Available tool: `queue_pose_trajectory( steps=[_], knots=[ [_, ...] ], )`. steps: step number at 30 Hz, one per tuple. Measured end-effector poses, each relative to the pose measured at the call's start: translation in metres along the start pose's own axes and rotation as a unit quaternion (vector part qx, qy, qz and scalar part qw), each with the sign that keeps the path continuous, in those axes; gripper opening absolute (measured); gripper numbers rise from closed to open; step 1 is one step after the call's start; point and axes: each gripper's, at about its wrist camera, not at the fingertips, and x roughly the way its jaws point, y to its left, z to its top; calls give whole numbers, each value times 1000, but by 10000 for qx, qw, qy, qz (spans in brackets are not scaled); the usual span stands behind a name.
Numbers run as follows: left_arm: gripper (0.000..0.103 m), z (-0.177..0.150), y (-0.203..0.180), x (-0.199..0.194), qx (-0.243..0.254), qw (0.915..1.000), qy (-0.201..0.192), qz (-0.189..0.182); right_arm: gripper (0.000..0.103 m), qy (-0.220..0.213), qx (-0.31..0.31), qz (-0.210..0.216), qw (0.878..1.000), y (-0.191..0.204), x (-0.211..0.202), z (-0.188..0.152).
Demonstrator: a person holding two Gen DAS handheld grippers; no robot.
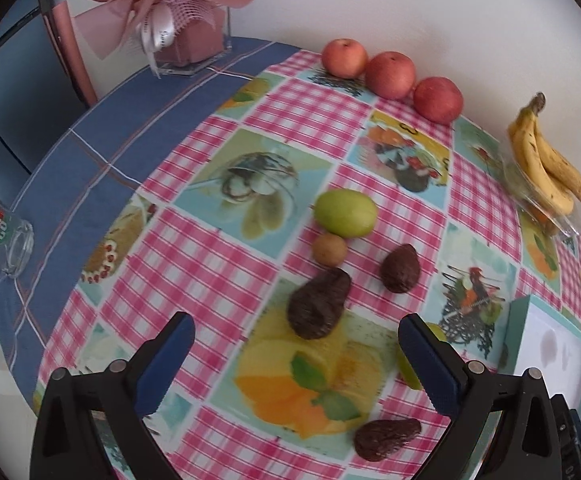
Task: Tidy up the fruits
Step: 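Move both open tools back to the fruit cluster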
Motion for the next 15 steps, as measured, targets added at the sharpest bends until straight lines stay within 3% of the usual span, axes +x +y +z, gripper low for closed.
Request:
queue_pose_trajectory(
  steps=[9,15],
  knots=[
    [103,14,39,-10,-322,9993,-152,65,88,-134,-528,421,9976,62,-7,-5],
    [103,20,48,-15,-79,9999,-124,20,88,71,-801,611,9949,100,-8,-13]
  ],
)
